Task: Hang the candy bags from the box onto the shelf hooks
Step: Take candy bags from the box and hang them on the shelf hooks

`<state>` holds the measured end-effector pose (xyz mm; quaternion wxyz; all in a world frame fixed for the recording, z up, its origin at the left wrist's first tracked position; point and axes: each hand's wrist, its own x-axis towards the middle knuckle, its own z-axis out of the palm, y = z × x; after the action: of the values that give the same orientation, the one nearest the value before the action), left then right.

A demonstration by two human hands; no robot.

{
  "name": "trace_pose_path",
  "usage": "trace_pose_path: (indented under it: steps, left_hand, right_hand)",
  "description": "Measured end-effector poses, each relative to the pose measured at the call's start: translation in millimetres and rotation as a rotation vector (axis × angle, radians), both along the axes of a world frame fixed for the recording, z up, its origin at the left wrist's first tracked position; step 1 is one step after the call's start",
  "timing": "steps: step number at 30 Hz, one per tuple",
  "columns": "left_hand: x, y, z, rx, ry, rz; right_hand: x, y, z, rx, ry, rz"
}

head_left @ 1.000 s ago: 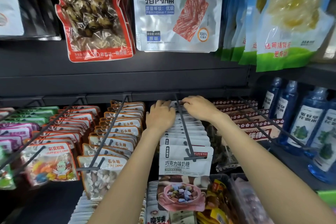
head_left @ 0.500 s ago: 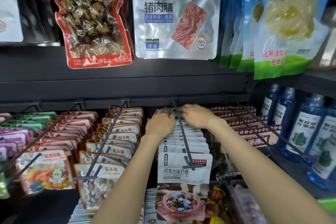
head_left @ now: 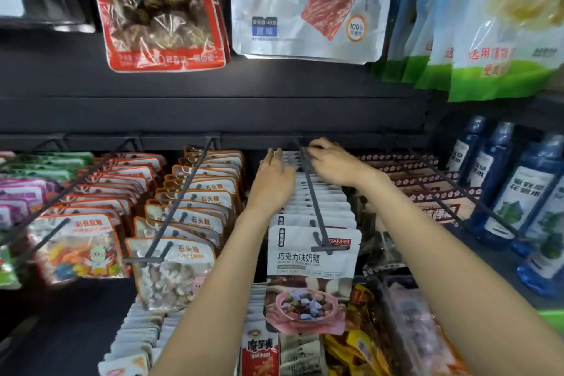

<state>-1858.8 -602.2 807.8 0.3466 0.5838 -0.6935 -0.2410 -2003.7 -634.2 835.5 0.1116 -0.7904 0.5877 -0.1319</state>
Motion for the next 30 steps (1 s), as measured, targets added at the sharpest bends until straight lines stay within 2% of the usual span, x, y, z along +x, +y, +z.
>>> trace_pose_path:
  steps: [2,5,8,11,16,18,21,25,27,30]
  left_hand:
    - [2.1,7.3,-1.8,0.078,0.184,-0.007]
    - [4.7,12.5,-8.5,0.209,0.609,0.030]
    - [1.9,16.3,-12.5,0.258,0.766,0.015]
    - [0.6,13.0,-19.9,0.279,0.914,-0.018]
    - [-0.5,16.8,-17.4,0.264,1.044,-0.062]
    - [-1.5,14.6,-17.0,0.236,0.997,-0.042]
    - [0.0,18.4,-15.6,0.159,0.877,-0.027]
    - [6.3,20.1,-13.6,0.139,0.520,0.007]
    - [7.1,21.0,-8.8,0.128,0.341,-0.045]
    - [3.6,17.1,-4.6,0.085,-0.026,-0.066]
  right_hand:
    - [-3.5,12.2,-1.4,-0.024,-0.177,-0.028]
    - [-9.3,34.2,-15.7,-0.020,-0.491,-0.088]
    - [-5.8,47.7,-29.3,0.119,-0.713,-0.111]
    - [-3.6,48.8,-34.7,0.222,-0.804,-0.093]
    - [-5.5,47.7,-36.2,0.223,-0.806,-0.086]
    - [-5.7,49.5,-33.7,0.197,-0.788,-0.087]
    - [-4.0,54.2,-26.5,0.036,-0.619,-0.059]
    - [-4.7,58.4,-19.6,-0.105,-0.338,-0.019]
    - [-7.7,62.4,-17.0,-0.110,-0.272,-0.003]
    - [-11.2,67.1,-16.7,-0.104,-0.200,0.010]
